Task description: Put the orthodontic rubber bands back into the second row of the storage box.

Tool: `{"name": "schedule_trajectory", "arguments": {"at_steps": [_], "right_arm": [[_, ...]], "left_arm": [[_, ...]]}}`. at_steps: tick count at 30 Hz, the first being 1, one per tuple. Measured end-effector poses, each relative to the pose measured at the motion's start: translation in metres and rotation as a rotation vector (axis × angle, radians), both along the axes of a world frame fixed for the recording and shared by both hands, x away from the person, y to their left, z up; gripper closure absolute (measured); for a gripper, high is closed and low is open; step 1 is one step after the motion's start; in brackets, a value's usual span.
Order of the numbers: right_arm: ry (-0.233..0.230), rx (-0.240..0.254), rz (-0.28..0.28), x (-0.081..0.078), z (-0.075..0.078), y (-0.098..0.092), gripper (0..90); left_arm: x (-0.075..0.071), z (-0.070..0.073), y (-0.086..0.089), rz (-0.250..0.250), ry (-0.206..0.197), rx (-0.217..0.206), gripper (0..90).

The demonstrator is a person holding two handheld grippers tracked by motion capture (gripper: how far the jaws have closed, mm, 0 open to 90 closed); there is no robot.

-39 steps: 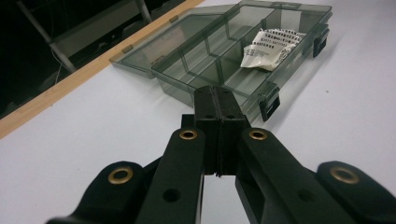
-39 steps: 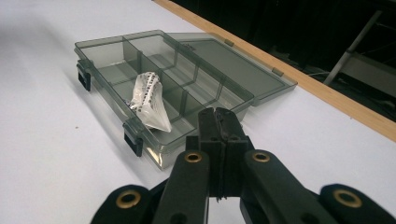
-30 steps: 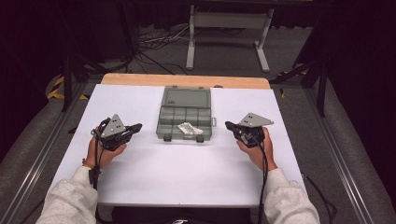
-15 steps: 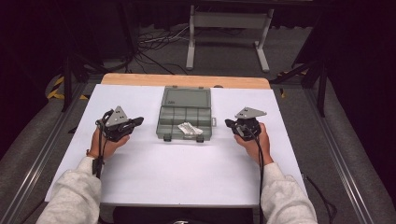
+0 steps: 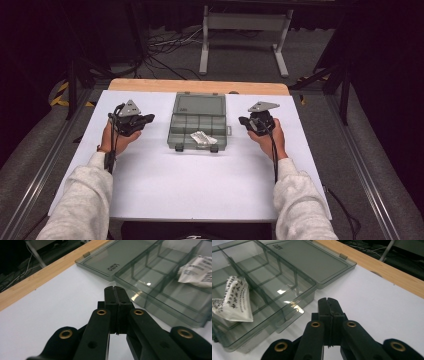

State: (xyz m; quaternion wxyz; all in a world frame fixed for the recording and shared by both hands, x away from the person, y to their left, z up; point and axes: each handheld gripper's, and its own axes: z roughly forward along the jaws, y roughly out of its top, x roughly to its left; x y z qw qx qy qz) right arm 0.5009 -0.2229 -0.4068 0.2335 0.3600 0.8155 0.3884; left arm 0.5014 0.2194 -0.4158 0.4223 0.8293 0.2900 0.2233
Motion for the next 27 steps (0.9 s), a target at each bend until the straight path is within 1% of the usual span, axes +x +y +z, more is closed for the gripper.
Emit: {"name": "schedule_trajectory", "arguments": {"at_steps": [1,5,8,9,10,11,12,13,16,17,18,23,25,27], "right_arm": [[0.011,-0.001,0.001,0.004,0.001,0.0,90.0],[0.033,-0.015,-0.007,0.018,0.002,0.001,90.0],[0.045,-0.025,-0.011,0.027,0.003,0.003,90.0],[0.05,-0.025,-0.012,0.03,0.003,0.003,90.0],[0.055,-0.022,-0.014,0.033,0.003,0.004,90.0],[0.059,-0.024,-0.016,0.036,0.003,0.005,90.0],[0.059,-0.024,-0.016,0.036,0.003,0.005,90.0],[0.063,-0.033,-0.017,0.041,0.004,0.008,90.0],[0.073,-0.049,-0.017,0.046,0.003,0.011,90.0],[0.073,-0.051,-0.015,0.048,0.002,0.013,90.0],[0.076,-0.05,-0.017,0.049,0.002,0.013,90.0],[0.085,-0.071,-0.017,0.058,-0.001,0.018,90.0],[0.089,-0.071,-0.017,0.061,-0.001,0.018,90.0],[0.091,-0.071,-0.021,0.064,-0.002,0.019,90.0]], "left_arm": [[0.008,0.001,-0.001,0.006,0.005,0.003,90.0],[0.023,0.003,-0.005,0.014,0.022,0.007,90.0],[0.032,0.003,-0.008,0.019,0.032,0.018,90.0],[0.035,0.002,-0.009,0.021,0.044,0.016,90.0],[0.038,0.001,-0.011,0.02,0.044,0.022,90.0],[0.042,0.001,-0.012,0.026,0.056,0.027,90.0],[0.042,0.001,-0.012,0.026,0.056,0.027,90.0],[0.047,0.0,-0.014,0.025,0.065,0.027,90.0],[0.052,-0.001,-0.017,0.03,0.072,0.026,90.0],[0.053,-0.002,-0.017,0.027,0.071,0.033,90.0],[0.056,-0.002,-0.018,0.031,0.075,0.039,90.0],[0.065,-0.003,-0.021,0.046,0.094,0.041,90.0],[0.069,-0.004,-0.023,0.047,0.099,0.068,90.0],[0.074,-0.007,-0.025,0.052,0.115,0.075,90.0]]}}
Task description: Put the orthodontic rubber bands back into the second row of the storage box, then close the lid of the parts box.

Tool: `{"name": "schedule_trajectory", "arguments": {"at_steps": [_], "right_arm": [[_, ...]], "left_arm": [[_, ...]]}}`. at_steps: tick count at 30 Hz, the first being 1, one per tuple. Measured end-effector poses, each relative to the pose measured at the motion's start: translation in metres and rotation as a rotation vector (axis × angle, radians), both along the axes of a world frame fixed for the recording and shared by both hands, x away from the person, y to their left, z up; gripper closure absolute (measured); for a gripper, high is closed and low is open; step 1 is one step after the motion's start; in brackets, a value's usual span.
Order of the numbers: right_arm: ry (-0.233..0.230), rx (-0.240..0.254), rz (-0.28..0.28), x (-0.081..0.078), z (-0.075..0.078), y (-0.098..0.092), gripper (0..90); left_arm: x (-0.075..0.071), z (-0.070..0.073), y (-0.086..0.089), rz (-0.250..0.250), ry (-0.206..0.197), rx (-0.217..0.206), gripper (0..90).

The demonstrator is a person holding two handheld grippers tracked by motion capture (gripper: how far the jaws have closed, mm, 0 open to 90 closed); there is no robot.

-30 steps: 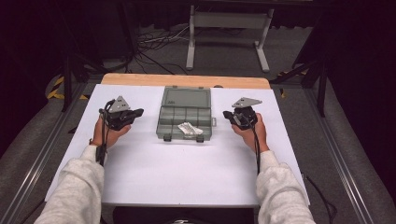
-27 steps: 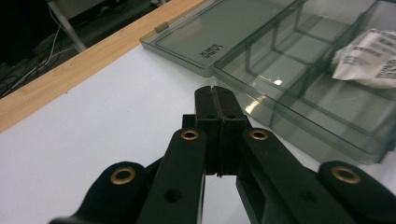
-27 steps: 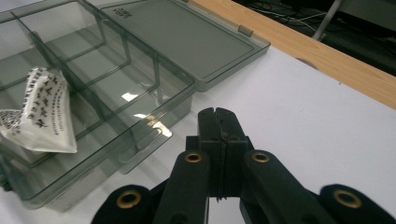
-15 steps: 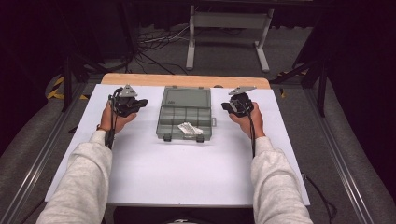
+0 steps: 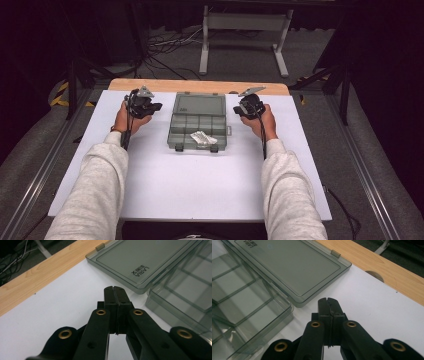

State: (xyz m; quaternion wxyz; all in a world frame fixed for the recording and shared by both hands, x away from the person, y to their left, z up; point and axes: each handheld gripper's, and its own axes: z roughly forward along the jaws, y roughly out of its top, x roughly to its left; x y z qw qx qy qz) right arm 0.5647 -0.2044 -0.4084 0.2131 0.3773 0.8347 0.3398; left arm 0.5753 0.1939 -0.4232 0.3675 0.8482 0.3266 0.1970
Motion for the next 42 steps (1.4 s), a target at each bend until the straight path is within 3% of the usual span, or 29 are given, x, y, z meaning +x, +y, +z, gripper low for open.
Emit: {"name": "schedule_trajectory", "arguments": {"at_steps": [5,13,17,23,30,32,42], "right_arm": [[0.02,-0.029,-0.002,0.007,-0.005,0.004,90.0],[0.055,-0.046,-0.005,0.02,-0.015,0.009,90.0],[0.086,-0.09,0.01,0.026,-0.024,0.017,90.0],[0.117,-0.114,0.038,0.031,-0.03,0.025,90.0],[0.145,-0.144,0.076,0.036,-0.027,0.029,90.0],[0.152,-0.145,0.081,0.038,-0.027,0.028,90.0],[0.138,-0.136,0.086,0.048,-0.028,0.03,90.0]], "left_arm": [[0.008,-0.006,-0.006,0.007,0.02,0.013,90.0],[0.017,-0.022,-0.022,0.0,0.063,0.072,90.0],[0.021,-0.03,-0.028,-0.014,0.092,0.083,90.0],[0.025,-0.031,-0.03,-0.029,0.099,0.07,90.0],[0.031,-0.03,-0.036,-0.048,0.1,0.092,90.0],[0.033,-0.029,-0.035,-0.048,0.12,0.078,90.0],[0.042,-0.03,-0.04,-0.032,0.109,0.065,89.9]]}}
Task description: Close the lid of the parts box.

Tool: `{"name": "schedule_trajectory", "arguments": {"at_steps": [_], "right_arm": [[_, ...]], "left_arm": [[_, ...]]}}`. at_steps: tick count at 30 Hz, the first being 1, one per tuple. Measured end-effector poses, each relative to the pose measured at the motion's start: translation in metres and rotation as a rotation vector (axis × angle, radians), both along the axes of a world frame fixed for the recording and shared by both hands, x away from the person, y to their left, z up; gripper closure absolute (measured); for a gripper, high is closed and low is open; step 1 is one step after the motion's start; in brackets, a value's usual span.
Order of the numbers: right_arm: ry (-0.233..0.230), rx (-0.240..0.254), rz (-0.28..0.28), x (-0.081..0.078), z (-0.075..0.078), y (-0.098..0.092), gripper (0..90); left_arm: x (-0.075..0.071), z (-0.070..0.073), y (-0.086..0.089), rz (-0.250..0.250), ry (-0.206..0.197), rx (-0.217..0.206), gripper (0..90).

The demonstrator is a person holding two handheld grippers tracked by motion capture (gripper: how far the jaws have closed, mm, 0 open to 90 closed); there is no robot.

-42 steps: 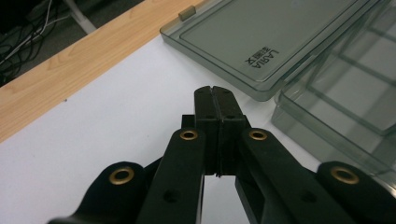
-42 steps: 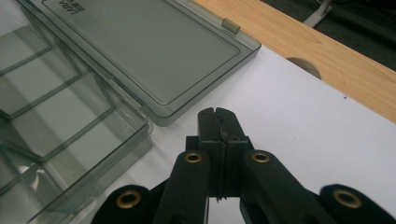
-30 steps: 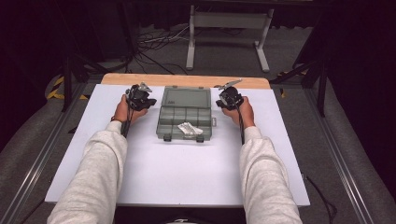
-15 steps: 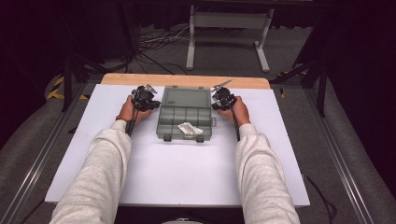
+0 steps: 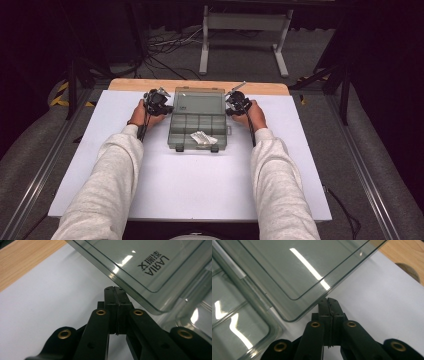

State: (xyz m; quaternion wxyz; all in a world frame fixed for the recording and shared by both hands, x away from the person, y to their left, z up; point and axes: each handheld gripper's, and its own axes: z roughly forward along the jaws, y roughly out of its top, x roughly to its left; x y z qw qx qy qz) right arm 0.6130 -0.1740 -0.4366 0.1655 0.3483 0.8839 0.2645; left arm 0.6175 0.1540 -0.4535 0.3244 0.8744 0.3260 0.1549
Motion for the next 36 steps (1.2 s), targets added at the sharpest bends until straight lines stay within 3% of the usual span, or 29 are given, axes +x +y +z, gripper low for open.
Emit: {"name": "schedule_trajectory", "arguments": {"at_steps": [12,22,23,29,36], "right_arm": [[-0.079,0.067,-0.075,0.012,-0.007,0.004,90.0],[-0.116,0.124,-0.133,0.009,-0.008,0.004,90.0],[-0.142,0.131,-0.14,0.008,-0.004,0.003,90.0],[-0.202,0.139,-0.136,0.004,0.009,0.002,90.0],[-0.25,0.168,-0.148,0.0,0.021,-0.001,90.0]], "left_arm": [[0.007,-0.003,-0.008,0.058,-0.031,-0.04,90.0],[0.007,-0.002,-0.009,0.089,-0.072,-0.074,90.0],[0.006,-0.001,-0.009,0.096,-0.074,-0.076,89.9],[0.005,0.012,-0.008,0.115,-0.133,-0.091,89.9],[0.0,0.029,-0.006,0.137,-0.157,-0.137,89.9]]}}
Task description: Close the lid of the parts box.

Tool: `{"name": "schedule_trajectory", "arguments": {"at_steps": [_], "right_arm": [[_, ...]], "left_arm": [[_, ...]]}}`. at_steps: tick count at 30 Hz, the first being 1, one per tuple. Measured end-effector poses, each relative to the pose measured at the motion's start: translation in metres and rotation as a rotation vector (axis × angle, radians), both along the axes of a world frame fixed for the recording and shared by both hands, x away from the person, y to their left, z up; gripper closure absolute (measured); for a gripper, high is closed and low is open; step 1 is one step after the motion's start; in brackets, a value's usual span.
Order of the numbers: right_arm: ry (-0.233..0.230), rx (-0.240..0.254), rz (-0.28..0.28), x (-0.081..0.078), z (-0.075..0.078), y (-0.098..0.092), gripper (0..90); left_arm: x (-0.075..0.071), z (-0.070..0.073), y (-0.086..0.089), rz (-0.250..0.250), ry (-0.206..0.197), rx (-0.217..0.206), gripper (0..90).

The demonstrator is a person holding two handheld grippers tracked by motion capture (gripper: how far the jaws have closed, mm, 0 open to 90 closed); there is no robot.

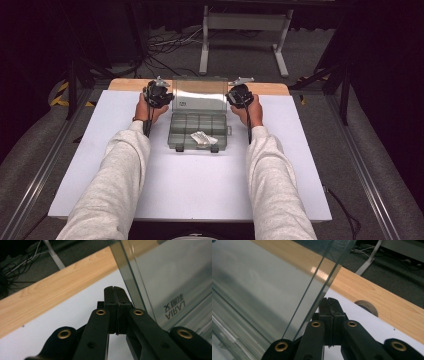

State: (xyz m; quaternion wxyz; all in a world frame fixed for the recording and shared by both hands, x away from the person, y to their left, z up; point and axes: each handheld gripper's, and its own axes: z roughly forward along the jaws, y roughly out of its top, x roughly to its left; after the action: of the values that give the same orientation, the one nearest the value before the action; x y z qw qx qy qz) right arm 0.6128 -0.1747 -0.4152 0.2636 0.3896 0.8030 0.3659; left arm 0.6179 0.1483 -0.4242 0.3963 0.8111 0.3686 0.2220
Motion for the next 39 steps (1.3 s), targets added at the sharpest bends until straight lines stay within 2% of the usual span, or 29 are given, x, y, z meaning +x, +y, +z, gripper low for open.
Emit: {"name": "schedule_trajectory", "arguments": {"at_steps": [3,4,6,9,11,18,21,24,28,31,35,39], "right_arm": [[-0.021,0.023,0.003,-0.003,0.005,0.0,90.0],[-0.028,0.03,0.005,-0.004,0.007,0.0,90.0],[-0.041,0.036,0.004,-0.006,0.011,0.0,90.0],[-0.062,0.06,0.006,-0.011,0.017,0.001,90.0],[-0.067,0.057,0.008,-0.014,0.02,0.002,90.0],[-0.102,0.073,0.006,-0.026,0.033,0.002,90.0],[-0.112,0.079,0.003,-0.031,0.038,0.002,90.0],[-0.115,0.078,-0.001,-0.037,0.041,0.002,90.0],[-0.115,0.103,0.004,-0.043,0.045,0.003,90.0],[-0.1,0.103,0.006,-0.047,0.047,0.003,90.0],[-0.108,0.122,0.008,-0.052,0.052,0.001,90.0],[-0.116,0.105,0.012,-0.056,0.055,0.0,90.0]], "left_arm": [[-0.003,0.007,0.002,0.001,-0.009,-0.031,89.9],[-0.004,0.008,0.003,0.014,-0.009,-0.045,89.9],[-0.008,0.013,0.003,0.024,-0.009,-0.083,89.9],[-0.012,0.019,0.002,0.022,-0.023,-0.082,89.9],[-0.015,0.024,0.003,0.022,-0.037,-0.09,89.9],[-0.028,0.043,0.001,0.025,-0.072,-0.076,89.9],[-0.035,0.047,0.0,0.024,-0.073,-0.069,89.9],[-0.04,0.049,-0.001,0.038,-0.071,-0.051,90.0],[-0.044,0.051,0.001,0.021,-0.065,-0.059,90.0],[-0.047,0.055,0.001,0.019,-0.077,-0.053,90.0],[-0.05,0.061,0.0,0.013,-0.09,-0.043,90.0],[-0.054,0.064,0.0,0.019,-0.097,-0.039,90.0]]}}
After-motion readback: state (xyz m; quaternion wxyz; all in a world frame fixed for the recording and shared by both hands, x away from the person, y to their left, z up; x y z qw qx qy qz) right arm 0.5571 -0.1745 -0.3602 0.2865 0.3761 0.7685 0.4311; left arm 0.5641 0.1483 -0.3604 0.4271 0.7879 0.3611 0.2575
